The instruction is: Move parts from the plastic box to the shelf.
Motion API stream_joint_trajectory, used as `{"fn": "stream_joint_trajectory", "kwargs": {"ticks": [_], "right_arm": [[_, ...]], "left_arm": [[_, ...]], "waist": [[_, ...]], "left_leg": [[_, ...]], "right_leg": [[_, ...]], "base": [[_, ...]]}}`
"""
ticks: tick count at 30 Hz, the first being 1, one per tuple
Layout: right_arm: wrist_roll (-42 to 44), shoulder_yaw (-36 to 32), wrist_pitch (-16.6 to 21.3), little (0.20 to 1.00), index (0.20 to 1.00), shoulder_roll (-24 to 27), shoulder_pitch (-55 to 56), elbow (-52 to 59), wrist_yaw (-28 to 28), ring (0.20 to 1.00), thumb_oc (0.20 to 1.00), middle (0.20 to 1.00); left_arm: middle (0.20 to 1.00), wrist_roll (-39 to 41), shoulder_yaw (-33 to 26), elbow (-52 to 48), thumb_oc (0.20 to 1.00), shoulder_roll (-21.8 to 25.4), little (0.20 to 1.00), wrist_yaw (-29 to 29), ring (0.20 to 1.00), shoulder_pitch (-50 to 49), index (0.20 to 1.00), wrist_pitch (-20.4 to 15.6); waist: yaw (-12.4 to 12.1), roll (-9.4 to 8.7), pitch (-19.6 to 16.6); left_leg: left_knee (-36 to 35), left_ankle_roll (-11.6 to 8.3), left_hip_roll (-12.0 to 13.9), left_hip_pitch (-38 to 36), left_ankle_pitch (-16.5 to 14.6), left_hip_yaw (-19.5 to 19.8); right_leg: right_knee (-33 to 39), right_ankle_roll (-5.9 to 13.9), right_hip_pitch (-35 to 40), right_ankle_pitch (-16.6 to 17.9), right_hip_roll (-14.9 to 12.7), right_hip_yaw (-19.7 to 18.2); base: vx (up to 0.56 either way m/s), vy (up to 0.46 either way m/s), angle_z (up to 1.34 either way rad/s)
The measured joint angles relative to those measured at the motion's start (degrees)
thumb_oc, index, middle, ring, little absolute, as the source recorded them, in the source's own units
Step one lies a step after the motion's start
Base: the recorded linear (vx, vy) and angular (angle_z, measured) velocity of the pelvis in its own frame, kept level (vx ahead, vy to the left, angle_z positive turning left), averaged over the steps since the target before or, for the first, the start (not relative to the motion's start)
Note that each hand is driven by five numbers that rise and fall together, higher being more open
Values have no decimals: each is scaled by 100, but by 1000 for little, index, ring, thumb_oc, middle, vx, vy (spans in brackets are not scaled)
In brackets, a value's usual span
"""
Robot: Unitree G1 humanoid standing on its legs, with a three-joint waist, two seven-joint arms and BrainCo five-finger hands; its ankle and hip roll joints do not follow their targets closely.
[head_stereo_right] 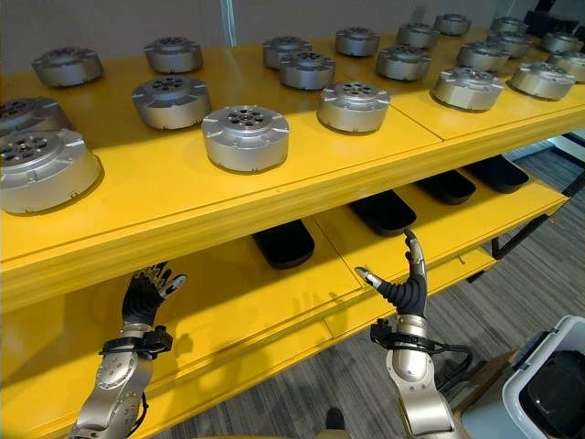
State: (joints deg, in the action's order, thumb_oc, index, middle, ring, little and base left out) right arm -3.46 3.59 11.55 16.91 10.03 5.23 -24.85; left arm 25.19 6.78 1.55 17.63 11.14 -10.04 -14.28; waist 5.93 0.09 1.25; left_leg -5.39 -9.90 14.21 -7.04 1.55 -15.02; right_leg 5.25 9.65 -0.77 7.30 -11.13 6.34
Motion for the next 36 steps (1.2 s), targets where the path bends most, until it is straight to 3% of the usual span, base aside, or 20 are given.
{"fn": "stream_joint_trajectory", "kwargs": {"ticks": [5,8,11,14,15,16,17,18,19,20,22,24,26,27,31,34,35,36], "right_arm": [[-9,-62,0,1000,1000,43,-21,-7,16,1000,1000,1000],[-15,-19,14,1000,1000,310,-227,-5,71,1000,1000,1000],[-24,-41,21,1000,1000,544,-263,44,85,1000,1000,1000],[-283,-138,23,1000,1000,672,-269,92,68,1000,1000,1000],[-301,-112,22,1000,1000,620,-293,88,65,1000,1000,1000],[-296,-101,27,1000,1000,585,-398,81,79,1000,1000,1000],[-293,-101,31,1000,1000,577,-488,53,96,1000,1000,1000],[-230,-100,10,1000,1000,521,-537,58,158,1000,1000,1000],[-222,59,14,1000,1000,312,-605,38,229,1000,1000,1000],[-183,178,26,1000,1000,183,-660,43,264,1000,1000,1000],[-102,176,37,1000,1000,80,-611,-10,310,1000,1000,1000],[16,131,36,1000,1000,-73,-548,-18,363,1000,1000,1000],[117,131,60,1000,1000,-107,-541,27,421,1000,1000,1000],[147,128,68,1000,1000,-96,-543,27,445,1000,1000,1000],[176,158,64,1000,1000,-56,-568,1,517,1000,1000,1000],[211,157,47,1000,1000,-49,-580,-7,558,1000,1000,1000],[212,187,32,1000,1000,-69,-631,-20,555,1000,1000,1000],[210,284,9,1000,1000,-83,-759,-67,556,1000,1000,1000]], "left_arm": [[1000,3,8,0,1000,-38,1000,-1,1000,-7,1000,0],[1000,14,29,1,1000,-70,1000,-77,1000,-28,1000,-1],[1000,14,203,152,1000,-125,1000,-155,1000,49,1000,-3],[1000,15,363,346,1000,-114,1000,-220,1000,207,1000,13],[1000,14,369,337,1000,-105,1000,-218,1000,151,1000,12],[1000,14,374,319,1000,-103,1000,-210,1000,113,1000,15],[1000,15,380,324,1000,-131,1000,-213,1000,121,1000,18],[1000,2,333,84,1000,-180,1000,-209,1000,216,1000,19],[1000,-9,212,4,1000,-105,1000,-203,1000,245,1000,-34],[1000,-8,156,6,1000,-46,1000,-195,1000,269,1000,-28],[1000,-13,192,198,1000,-86,1000,-204,1000,431,1000,9],[1000,-12,250,173,1000,-126,1000,-211,1000,274,1000,12],[1000,-11,274,177,1000,10,1000,-210,1000,260,1000,14],[1000,-12,276,180,1000,54,1000,-209,1000,273,1000,15],[1000,-12,269,182,1000,82,1000,-207,1000,249,1000,14],[1000,-9,269,179,1000,97,1000,-206,1000,264,1000,13],[1000,-7,268,180,1000,139,1000,-200,1000,345,1000,11],[1000,-8,243,182,1000,216,1000,-199,1000,369,1000,12]], "waist": [[57,33,13],[16,133,122],[-36,209,239],[-14,34,494],[-104,-89,570],[-279,-276,658],[-299,-304,696],[-281,-160,696],[-441,-317,699],[-500,-423,716],[-343,-419,767],[-295,-252,698],[-307,-392,579],[-244,-373,596],[-221,-177,687],[-208,-198,715],[-205,-274,756],[-321,-251,828]], "left_leg": [[1,30,74,3,17,-60],[69,87,378,24,56,-156],[491,353,649,431,129,-60],[1005,613,627,932,656,-71],[1111,531,371,941,434,203],[1186,478,-483,914,-101,1098],[1148,627,-1238,902,-320,1718],[946,1571,-2268,874,-581,2008],[853,1637,-2676,742,-570,2864],[885,1788,-2853,726,-450,3301],[1014,1875,-2731,811,-391,3210],[877,1840,-2417,780,-365,2912],[643,1639,-2423,668,-181,2794],[491,1530,-2412,582,-83,2760],[338,1477,-2413,412,-73,2308],[348,1425,-2407,433,-119,1917],[512,1518,-2395,635,-216,1492],[616,1704,-2196,769,-277,1051]], "right_leg": [[-38,13,-79,-7,69,-76],[-174,-104,-217,-44,400,-176],[-361,-296,-390,-141,631,-94],[-336,-467,-423,-213,568,85],[-318,-550,-449,-140,518,-67],[-296,-618,-532,-42,286,-400],[-188,-587,-548,18,148,-527],[-284,-528,-786,112,263,-639],[-454,-491,-990,171,345,-1036],[-482,-445,-1069,206,409,-1195],[-565,-328,-1050,77,508,-1211],[-1167,-345,-973,-234,777,-978],[-695,-445,-562,-499,722,-926],[-495,-420,-462,-380,702,-929],[-627,-417,-537,-390,714,-1246],[-888,-422,-825,-385,813,-1609],[-1030,-334,-1175,-193,915,-1704],[-946,-128,-1248,-41,942,-1367]], "base": [[-23,-148,-9],[-66,-265,-22],[-92,-170,10],[-48,-76,40],[-21,-3,-34],[21,-21,-69],[27,-7,-98],[28,-5,-125],[17,23,-156],[40,32,-135],[52,99,-45],[60,126,-43],[57,104,-40],[0,99,-21],[-19,95,-49],[-127,72,-77],[-126,19,-150],[-97,-55,-262]]}}
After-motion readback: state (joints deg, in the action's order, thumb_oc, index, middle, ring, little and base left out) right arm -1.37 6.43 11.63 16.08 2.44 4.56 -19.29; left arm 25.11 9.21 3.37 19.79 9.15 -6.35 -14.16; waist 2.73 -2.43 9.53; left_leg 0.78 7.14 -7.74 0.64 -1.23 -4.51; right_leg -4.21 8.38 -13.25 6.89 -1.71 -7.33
